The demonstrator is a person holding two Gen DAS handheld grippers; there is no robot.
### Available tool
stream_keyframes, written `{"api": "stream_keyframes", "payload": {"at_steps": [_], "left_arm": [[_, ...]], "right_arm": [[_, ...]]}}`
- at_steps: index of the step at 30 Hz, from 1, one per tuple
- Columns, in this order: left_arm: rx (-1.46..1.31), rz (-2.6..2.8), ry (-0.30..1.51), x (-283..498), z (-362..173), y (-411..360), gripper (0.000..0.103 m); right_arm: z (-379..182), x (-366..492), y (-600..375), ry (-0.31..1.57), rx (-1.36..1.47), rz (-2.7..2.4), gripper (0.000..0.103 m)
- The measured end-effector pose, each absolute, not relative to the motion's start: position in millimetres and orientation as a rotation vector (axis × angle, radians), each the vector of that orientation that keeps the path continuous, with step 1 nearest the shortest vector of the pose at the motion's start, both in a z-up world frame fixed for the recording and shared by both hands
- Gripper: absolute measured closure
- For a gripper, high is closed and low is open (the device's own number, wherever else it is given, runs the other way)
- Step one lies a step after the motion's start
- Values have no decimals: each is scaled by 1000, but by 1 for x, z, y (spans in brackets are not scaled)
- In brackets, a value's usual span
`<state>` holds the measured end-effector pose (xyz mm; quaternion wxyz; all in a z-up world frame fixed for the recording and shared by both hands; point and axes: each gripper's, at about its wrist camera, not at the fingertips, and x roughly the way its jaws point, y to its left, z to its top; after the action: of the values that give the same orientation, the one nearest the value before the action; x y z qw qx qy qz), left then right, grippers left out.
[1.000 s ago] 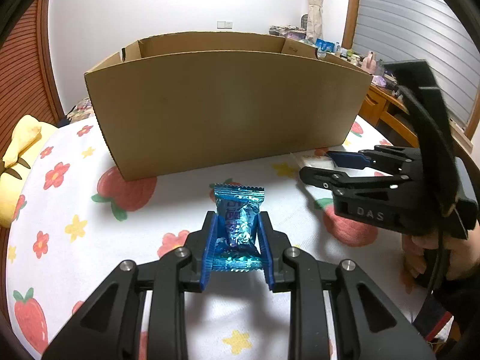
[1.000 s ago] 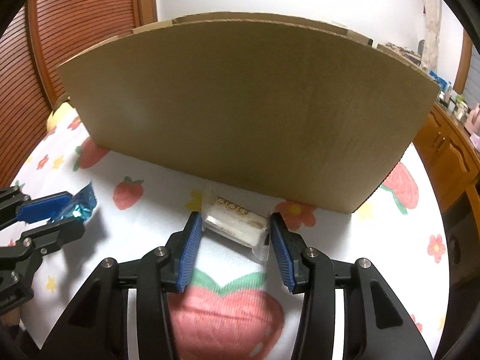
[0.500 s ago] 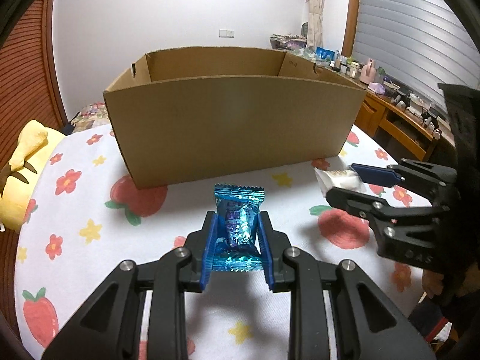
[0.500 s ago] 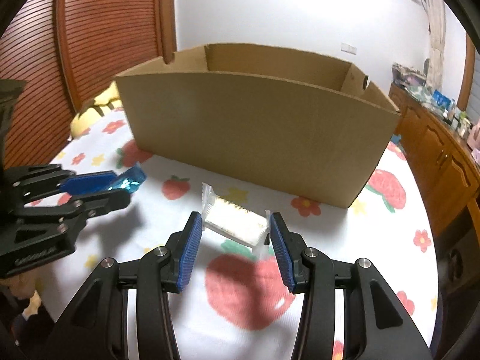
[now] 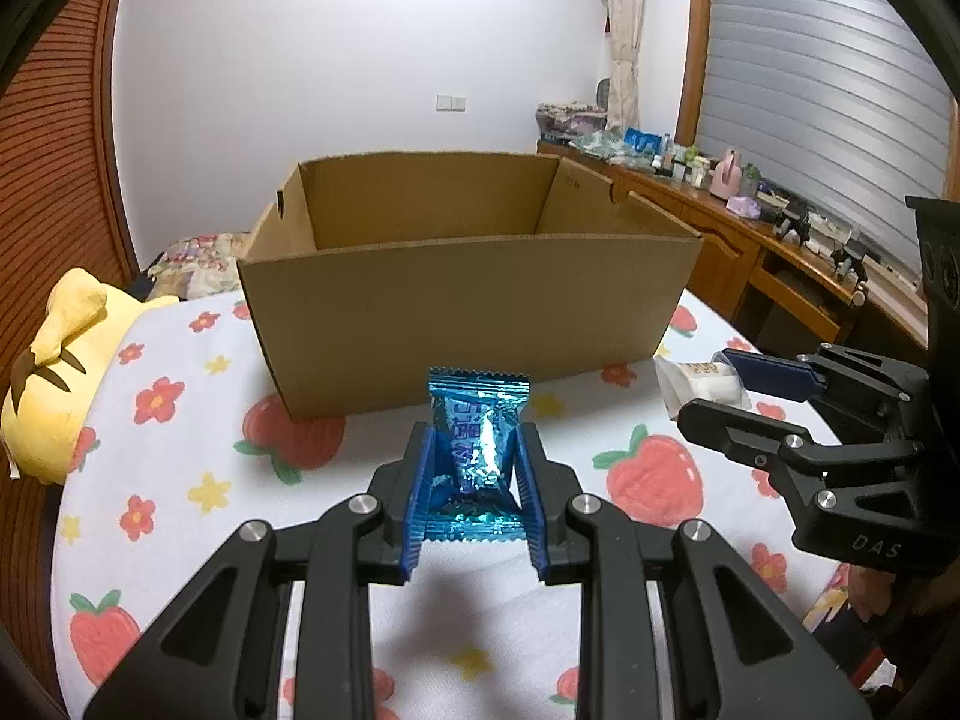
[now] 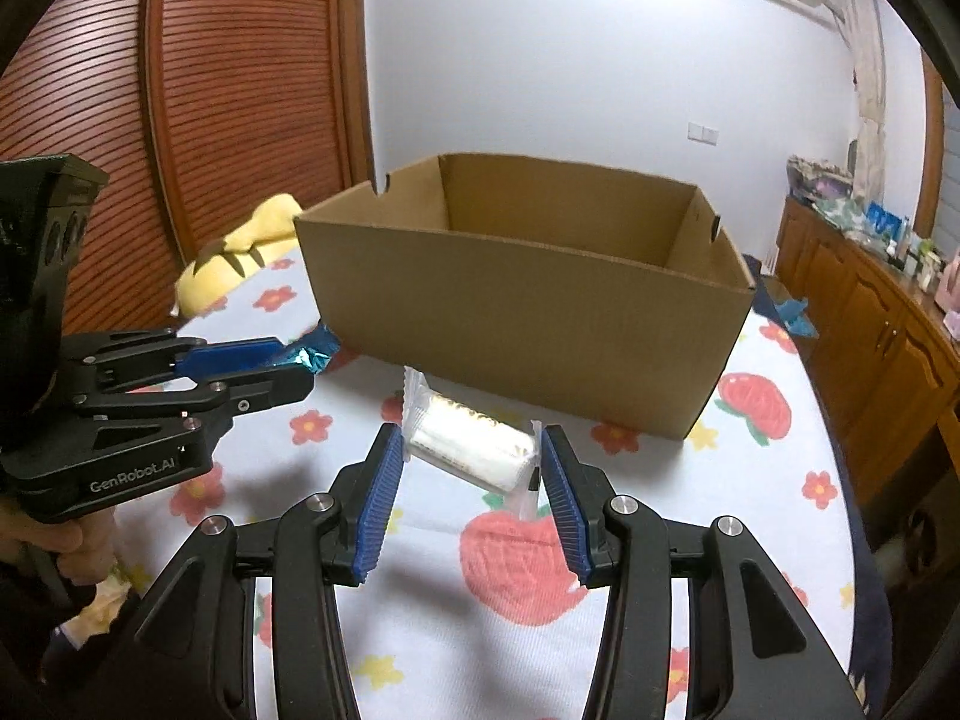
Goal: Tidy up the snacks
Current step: 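Carry the blue candy and white bar over the box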
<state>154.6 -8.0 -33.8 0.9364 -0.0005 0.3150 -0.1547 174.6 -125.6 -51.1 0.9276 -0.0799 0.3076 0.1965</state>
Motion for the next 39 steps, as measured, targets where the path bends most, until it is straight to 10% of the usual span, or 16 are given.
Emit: {"api": "stream_keyframes", "payload": {"at_steps": [39], "left_arm": [[17, -258, 539, 271, 20, 3, 78]], "right_arm": [[-13, 279, -107, 494, -232, 454, 55]]}}
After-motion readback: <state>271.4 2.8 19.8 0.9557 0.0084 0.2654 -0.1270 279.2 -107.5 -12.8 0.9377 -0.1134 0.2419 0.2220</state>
